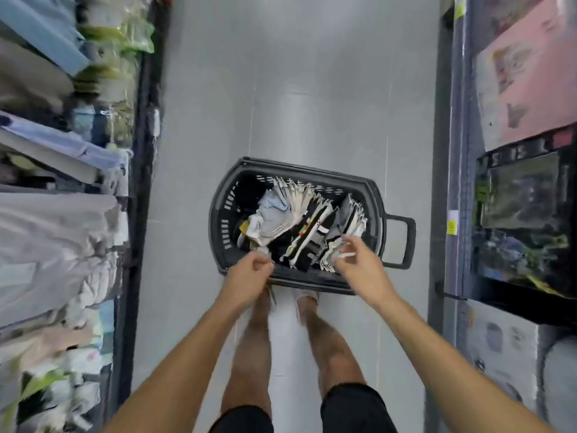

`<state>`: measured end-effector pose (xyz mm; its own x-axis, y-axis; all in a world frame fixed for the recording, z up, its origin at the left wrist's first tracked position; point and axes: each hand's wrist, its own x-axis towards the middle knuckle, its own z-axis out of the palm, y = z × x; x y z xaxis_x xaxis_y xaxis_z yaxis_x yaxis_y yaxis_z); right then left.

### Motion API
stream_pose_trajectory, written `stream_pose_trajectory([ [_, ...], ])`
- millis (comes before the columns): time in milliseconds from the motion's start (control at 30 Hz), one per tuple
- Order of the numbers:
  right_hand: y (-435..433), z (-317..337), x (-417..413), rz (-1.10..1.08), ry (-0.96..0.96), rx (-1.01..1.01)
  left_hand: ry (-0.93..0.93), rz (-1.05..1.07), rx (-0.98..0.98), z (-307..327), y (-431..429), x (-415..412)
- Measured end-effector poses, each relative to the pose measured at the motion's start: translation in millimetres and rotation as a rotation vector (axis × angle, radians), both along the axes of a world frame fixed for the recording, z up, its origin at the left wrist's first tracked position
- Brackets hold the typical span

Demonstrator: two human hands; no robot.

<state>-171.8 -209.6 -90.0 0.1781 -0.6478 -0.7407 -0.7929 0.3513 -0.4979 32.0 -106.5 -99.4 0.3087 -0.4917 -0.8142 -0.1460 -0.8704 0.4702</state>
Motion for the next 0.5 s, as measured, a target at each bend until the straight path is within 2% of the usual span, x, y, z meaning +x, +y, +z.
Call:
stream_pose_trajectory([
  [167,-39,-130,61,-0.169,-0.038,0.020,-0.066,-0.073,-0.013,-130,-77,9],
  [267,-53,-197,90,-0.172,-0.053,-0.005,-0.127,-0.162,-0.060,-193,-108,12],
  [333,-63,-221,105,-0.217,-0.059,-0.002,-0.152,-0.197,-0.119,-218,-122,15],
  [400,-68,-244,112,-0.264,-0.048,-0.005,-0.122,-0.134,-0.159,-243,-127,18],
  [500,-67,-255,107,-0.185,-0.082,0.016,-0.069,-0.035,-0.190,-263,-125,23],
])
